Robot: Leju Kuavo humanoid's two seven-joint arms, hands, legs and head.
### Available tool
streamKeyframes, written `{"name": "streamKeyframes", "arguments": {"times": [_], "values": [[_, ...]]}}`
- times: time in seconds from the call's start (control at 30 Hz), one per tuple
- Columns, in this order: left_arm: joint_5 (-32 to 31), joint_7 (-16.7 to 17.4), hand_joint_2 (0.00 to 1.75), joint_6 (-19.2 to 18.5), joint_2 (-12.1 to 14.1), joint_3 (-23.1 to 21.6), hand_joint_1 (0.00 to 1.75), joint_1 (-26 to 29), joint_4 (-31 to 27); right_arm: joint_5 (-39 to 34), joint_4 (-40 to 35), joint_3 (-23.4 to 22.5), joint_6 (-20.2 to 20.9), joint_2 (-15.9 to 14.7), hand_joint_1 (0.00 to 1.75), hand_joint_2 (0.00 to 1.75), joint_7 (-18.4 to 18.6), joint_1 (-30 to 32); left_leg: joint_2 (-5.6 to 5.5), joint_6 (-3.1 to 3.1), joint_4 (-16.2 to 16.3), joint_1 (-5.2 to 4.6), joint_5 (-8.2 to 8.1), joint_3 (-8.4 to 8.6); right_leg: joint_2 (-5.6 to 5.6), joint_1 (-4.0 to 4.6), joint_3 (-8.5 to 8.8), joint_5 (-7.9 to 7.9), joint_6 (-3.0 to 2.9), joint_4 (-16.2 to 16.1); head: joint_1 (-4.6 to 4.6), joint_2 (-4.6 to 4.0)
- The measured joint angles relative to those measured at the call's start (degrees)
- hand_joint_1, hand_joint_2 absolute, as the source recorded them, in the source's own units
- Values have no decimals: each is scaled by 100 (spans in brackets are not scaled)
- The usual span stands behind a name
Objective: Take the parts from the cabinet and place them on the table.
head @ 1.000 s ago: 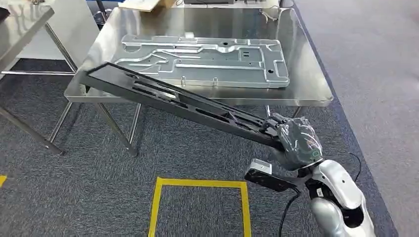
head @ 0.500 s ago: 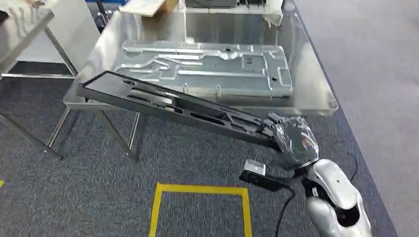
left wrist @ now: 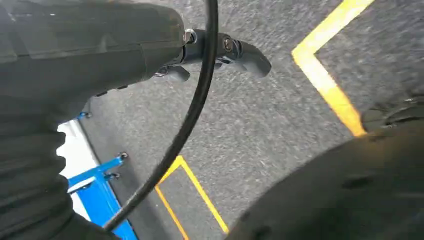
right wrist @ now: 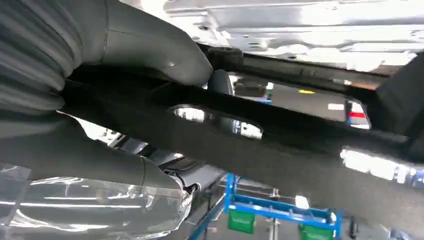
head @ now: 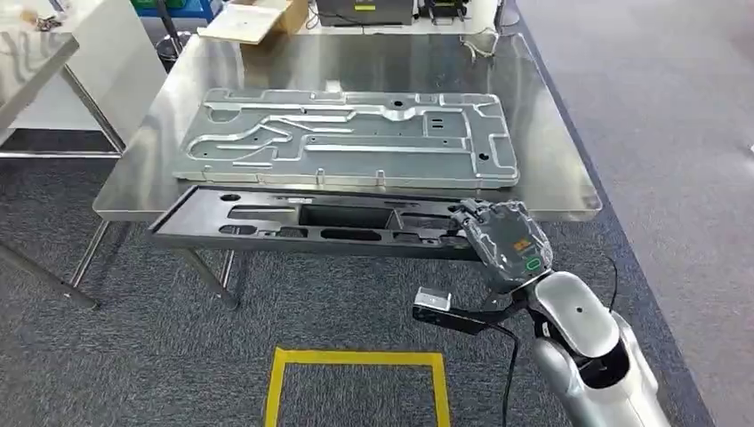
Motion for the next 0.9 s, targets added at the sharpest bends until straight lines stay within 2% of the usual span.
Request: {"name": "streamKeyframes", "arguments": {"times": [0.03,0.07,0.1,0.13,0.17,0.23,0.27,0.3,0.33,0.37,0.4,0.43,0.47,0.5,0.53,0.57,0.6,0.63,0.67,0.7,0.73,0.77,0.8,0.83,0.87,0.9], "values": [[9,0,175,0,-7,2,0,3,0,0,20,18,0,0,175,175,-2,-6,-9,40,-44,-6,69,-6,-7,-5,53,27,36,42,0,0],[37,0,175,0,-18,2,0,6,0,4,50,39,6,0,175,175,-2,-13,-16,91,-64,6,47,40,-6,4,57,63,72,87,2,0],[55,-2,175,0,-39,2,0,-6,0,2,63,52,13,0,175,175,-2,-43,-31,116,-109,19,52,152,-7,-10,60,56,92,120,-2,0],[72,-4,175,0,-48,4,0,-13,0,4,81,76,30,0,175,175,-2,-80,-22,138,-141,29,53,198,-7,-36,21,-26,125,239,2,0],[98,-4,175,-4,-48,4,0,-34,0,4,100,94,44,0,175,175,-9,-130,-23,159,-141,31,44,206,-9,-34,-151,-166,139,537,2,0],[175,-9,175,-22,-50,11,0,-85,0,2,144,147,61,11,175,175,-28,-194,-26,187,-141,24,16,210,-11,-39,-677,-525,154,1370,2,0],[201,-22,175,-35,-50,18,0,-103,0,2,181,190,70,11,175,175,-48,-213,-30,194,-140,19,-7,222,-11,-37,-902,-594,147,1655,2,0],[247,-39,175,-53,-52,33,0,-114,0,2,234,236,81,11,175,175,-57,-232,-39,191,-140,16,-32,254,-12,-36,-1004,-503,147,1675,2,0],[289,-46,175,-70,-55,59,0,-123,0,4,273,267,94,11,175,175,-68,-259,-45,185,-140,13,-60,294,-13,-34,-972,-284,124,1460,2,0],[324,-50,175,-74,-63,85,0,-137,0,4,304,299,105,11,175,175,-81,-298,-49,179,-140,11,-92,344,-13,-28,-843,12,90,1077,2,0],[376,-52,175,-87,-70,103,0,-158,0,2,334,340,114,11,175,175,-104,-351,-49,163,-140,6,-123,403,-18,-16,-647,361,50,556,2,0],[422,-52,175,-94,-81,107,0,-187,0,2,358,372,125,11,175,175,-122,-400,-49,147,-154,13,-155,407,-51,15,-509,567,-18,113,2,0],[475,-50,175,-125,-92,114,0,-235,0,2,398,393,144,11,175,175,-129,-434,-46,130,-157,1,-158,438,-68,61,-505,369,-22,142,2,0],[518,-24,175,-177,-92,120,0,-285,0,-2,420,435,155,13,175,175,-149,-491,-46,100,-154,7,-172,404,-63,74,-493,255,-20,12,4,0],[561,19,175,-210,-92,127,0,-331,0,-9,444,480,160,13,175,175,-166,-532,-46,60,-174,5,-176,420,-59,77,-489,423,-45,-3,4,0],[606,42,175,-256,-87,131,0,-365,0,-13,479,516,162,13,175,175,-181,-576,-45,14,-83,-2,-120,440,-54,75,-473,422,-76,-16,-2,0],[649,70,175,-302,-76,140,0,-416,0,-22,520,535,162,2,175,175,-192,-623,-46,-21,-74,-17,-136,465,-41,41,-410,420,-103,-29,4,0],[688,92,175,-338,-66,140,0,-480,0,-37,557,570,164,-30,175,175,-217,-669,-45,-34,18,3,-226,426,-69,13,-343,428,-124,-68,0,0],[730,103,175,-380,-57,140,0,-552,0,-59,590,609,166,-72,175,175,-234,-735,-47,-53,229,-4,-342,329,-77,9,-315,407,-156,-72,2,0],[761,109,175,-409,-48,142,0,-627,0,-77,612,634,168,-94,175,175,-249,-801,-47,-74,599,5,-525,119,-89,11,-305,385,-183,-71,-2,0],[824,138,175,-457,-28,142,0,-704,0,-109,678,693,170,-142,175,175,-286,-846,-47,-109,1084,15,-732,-166,-100,18,-288,362,-197,-70,0,0],[872,155,175,-498,-18,142,0,-745,0,-129,723,723,170,-153,175,175,-299,-870,-47,-122,1425,15,-848,-380,-101,20,-274,339,-196,-68,2,0],[903,166,175,-514,-2,142,0,-772,0,-142,763,754,173,-153,175,175,-302,-890,-47,-133,1614,15,-860,-524,-99,20,-251,317,-192,-66,0,0],[964,188,175,-547,15,142,0,-808,0,-166,815,783,177,-153,175,175,-313,-911,-46,-150,1531,20,-698,-556,-94,17,-207,287,-185,-66,0,0],[999,197,175,-577,26,140,0,-837,0,-194,854,804,177,-155,175,175,-321,-935,-45,-160,1315,28,-510,-501,-90,15,-176,263,-174,-64,0,0],[1056,212,175,-617,39,140,0,-897,2,-227,905,846,179,-164,175,175,-339,-992,-45,-139,736,41,-102,-293,-90,10,-108,220,-153,-60,0,0]]}}
